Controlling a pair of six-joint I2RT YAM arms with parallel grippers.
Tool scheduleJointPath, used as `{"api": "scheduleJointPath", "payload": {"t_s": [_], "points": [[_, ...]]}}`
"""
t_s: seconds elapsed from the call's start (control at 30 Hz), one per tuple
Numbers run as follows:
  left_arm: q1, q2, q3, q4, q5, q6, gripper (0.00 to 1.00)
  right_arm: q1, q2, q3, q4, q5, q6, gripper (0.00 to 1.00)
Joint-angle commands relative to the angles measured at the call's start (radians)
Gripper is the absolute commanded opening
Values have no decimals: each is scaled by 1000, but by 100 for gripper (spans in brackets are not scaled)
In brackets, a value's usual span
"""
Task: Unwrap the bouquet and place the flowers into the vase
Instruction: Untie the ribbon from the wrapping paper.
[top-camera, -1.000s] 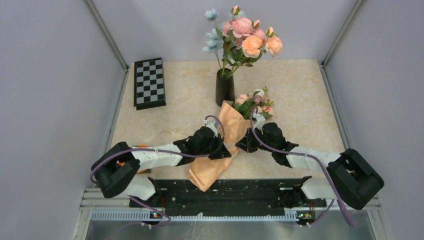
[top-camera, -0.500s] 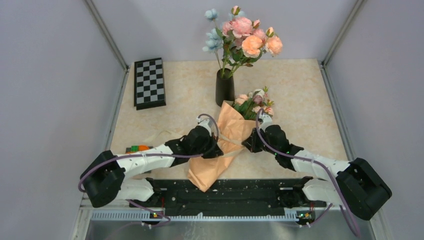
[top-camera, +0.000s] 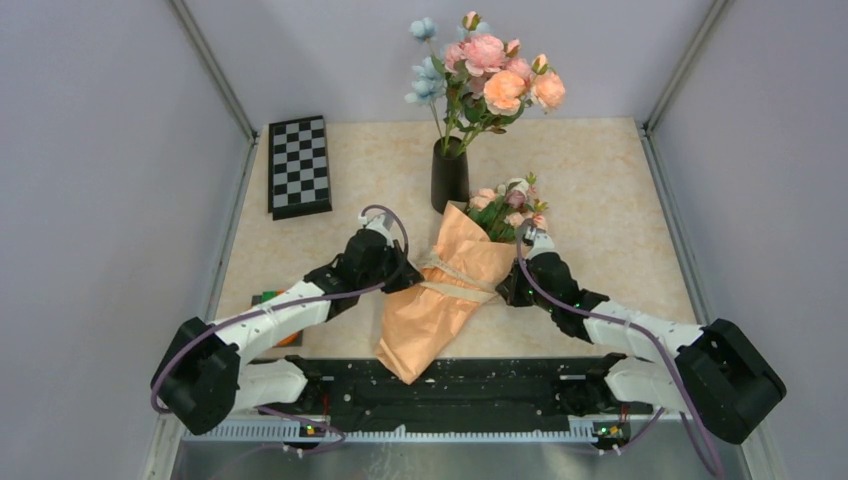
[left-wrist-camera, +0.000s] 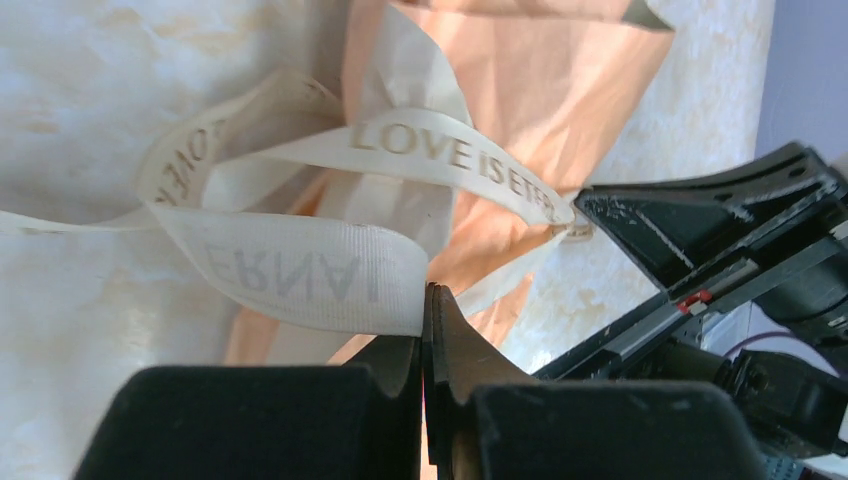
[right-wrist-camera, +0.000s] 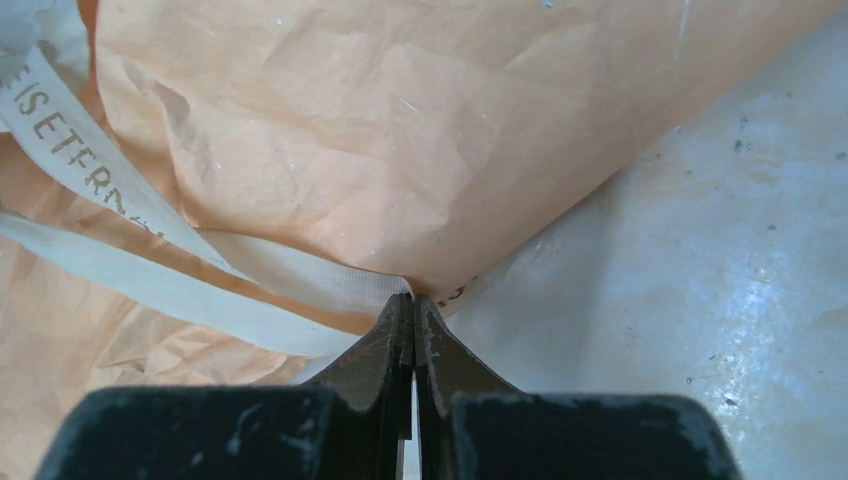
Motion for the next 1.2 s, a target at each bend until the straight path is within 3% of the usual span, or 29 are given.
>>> {"api": "scheduleJointPath", "payload": {"t_s": [0.0,0.57,1.03,1.1,1.17], "points": [[76,-44,-9,28,51,38,0,-11,-9,8,-35,75,40,0],[361,-64,-27,8,77,142,0,-19,-78,-20,-175,197,118,0],[545,28,-61,47,127,176,0,-19,-114,-39,-276,263,181,0],[554,29,-63,44,136,184,4,-19,-116,-32,-281,255,175,0],[555,22,-62,38,142,192,17,-19,-117,-23,-287,244,167,3]]}}
